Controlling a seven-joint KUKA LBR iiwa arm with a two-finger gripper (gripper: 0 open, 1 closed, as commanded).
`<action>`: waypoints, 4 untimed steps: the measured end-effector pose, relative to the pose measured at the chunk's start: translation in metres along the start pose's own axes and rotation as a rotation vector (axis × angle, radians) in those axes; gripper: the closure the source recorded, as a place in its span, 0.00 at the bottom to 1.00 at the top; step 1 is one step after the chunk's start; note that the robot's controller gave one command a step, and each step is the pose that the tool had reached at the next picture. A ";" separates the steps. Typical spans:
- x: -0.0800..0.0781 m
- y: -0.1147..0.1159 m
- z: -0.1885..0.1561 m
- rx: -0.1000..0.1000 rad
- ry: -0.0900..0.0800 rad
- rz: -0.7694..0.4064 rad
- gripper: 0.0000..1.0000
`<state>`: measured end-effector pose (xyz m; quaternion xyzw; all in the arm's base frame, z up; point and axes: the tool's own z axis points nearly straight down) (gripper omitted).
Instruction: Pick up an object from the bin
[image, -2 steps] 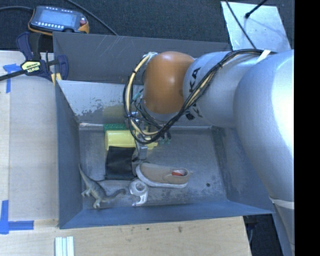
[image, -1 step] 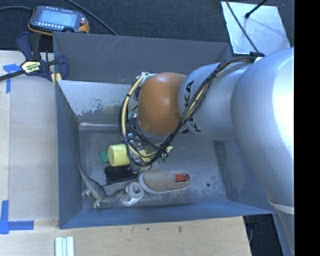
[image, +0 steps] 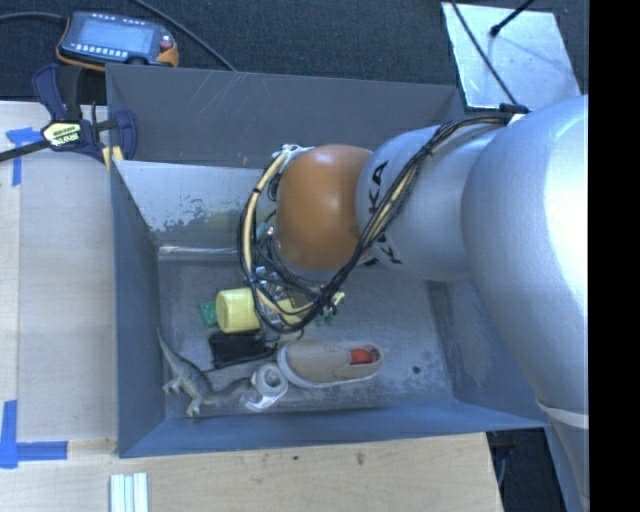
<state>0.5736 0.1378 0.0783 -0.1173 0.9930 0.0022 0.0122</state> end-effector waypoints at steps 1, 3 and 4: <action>-0.001 -0.002 -0.045 0.001 0.027 0.004 1.00; -0.008 -0.062 0.006 -0.001 0.018 -0.171 1.00; 0.023 -0.046 -0.028 -0.002 0.026 -0.186 1.00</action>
Offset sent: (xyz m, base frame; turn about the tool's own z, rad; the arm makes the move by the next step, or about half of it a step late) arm 0.0202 -0.0587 -0.0083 -0.1743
